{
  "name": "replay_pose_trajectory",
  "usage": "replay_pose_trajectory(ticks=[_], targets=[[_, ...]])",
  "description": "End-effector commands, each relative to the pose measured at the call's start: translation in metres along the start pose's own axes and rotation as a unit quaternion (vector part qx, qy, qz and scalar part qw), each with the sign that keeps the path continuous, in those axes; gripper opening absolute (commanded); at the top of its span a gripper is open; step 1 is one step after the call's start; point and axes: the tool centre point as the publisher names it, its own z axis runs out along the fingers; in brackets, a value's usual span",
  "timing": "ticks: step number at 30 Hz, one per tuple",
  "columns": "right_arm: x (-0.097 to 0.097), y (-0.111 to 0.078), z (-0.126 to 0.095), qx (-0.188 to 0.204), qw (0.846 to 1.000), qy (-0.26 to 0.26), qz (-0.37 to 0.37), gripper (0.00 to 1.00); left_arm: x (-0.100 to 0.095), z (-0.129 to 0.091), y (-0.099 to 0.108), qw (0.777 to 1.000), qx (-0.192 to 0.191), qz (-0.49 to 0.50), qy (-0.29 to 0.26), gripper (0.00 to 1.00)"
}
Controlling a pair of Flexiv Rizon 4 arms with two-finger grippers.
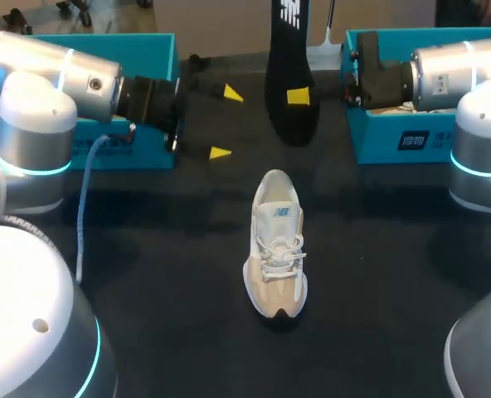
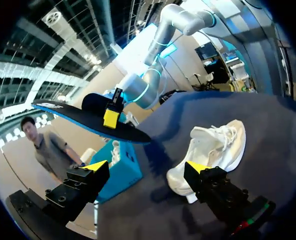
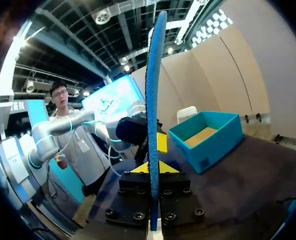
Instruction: Take the shoe out of the shoebox, open the shoe tongue, remove and reinsert the insole, then place the shoe into the shoebox
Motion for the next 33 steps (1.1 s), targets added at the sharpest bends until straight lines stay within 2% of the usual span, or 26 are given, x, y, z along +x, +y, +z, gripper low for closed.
replay_pose_trajectory(ticks=[1, 8, 10, 22, 23, 25, 29, 33], targets=[[-0.005, -0.010, 0.009, -0.010, 1.000, 0.005, -0.002, 0.00, 0.024, 0.000, 0.000, 0.999, -0.019, -0.034, 0.029, 1.00], [-0.003, -0.013, 0.009, -0.018, 1.000, 0.009, 0.001, 0.00, 0.055, 0.004, 0.014, 0.991, -0.048, -0.112, 0.050, 1.00], [-0.003, -0.013, 0.009, -0.018, 1.000, 0.009, 0.001, 0.00, 0.062, 0.006, 0.019, 0.988, -0.074, -0.121, 0.059, 1.00], [-0.003, -0.013, 0.009, -0.018, 1.000, 0.009, 0.001, 0.00, 0.062, 0.006, 0.019, 0.988, -0.074, -0.121, 0.059, 1.00], [-0.006, -0.017, 0.010, -0.021, 1.000, 0.013, -0.003, 0.00, 0.061, 0.008, 0.016, 0.985, -0.101, -0.123, 0.072, 1.00], [-0.010, -0.026, 0.009, -0.015, 1.000, 0.018, -0.016, 0.00, 0.061, 0.009, 0.010, 0.982, -0.107, -0.128, 0.086, 1.00], [-0.014, -0.040, 0.008, -0.011, 0.999, 0.027, -0.041, 0.00, 0.063, 0.010, 0.004, 0.976, -0.146, -0.133, 0.095, 1.00], [-0.013, -0.054, 0.009, -0.005, 0.999, 0.030, -0.037, 0.00, 0.070, 0.012, 0.006, 0.972, -0.154, -0.150, 0.097, 1.00]])
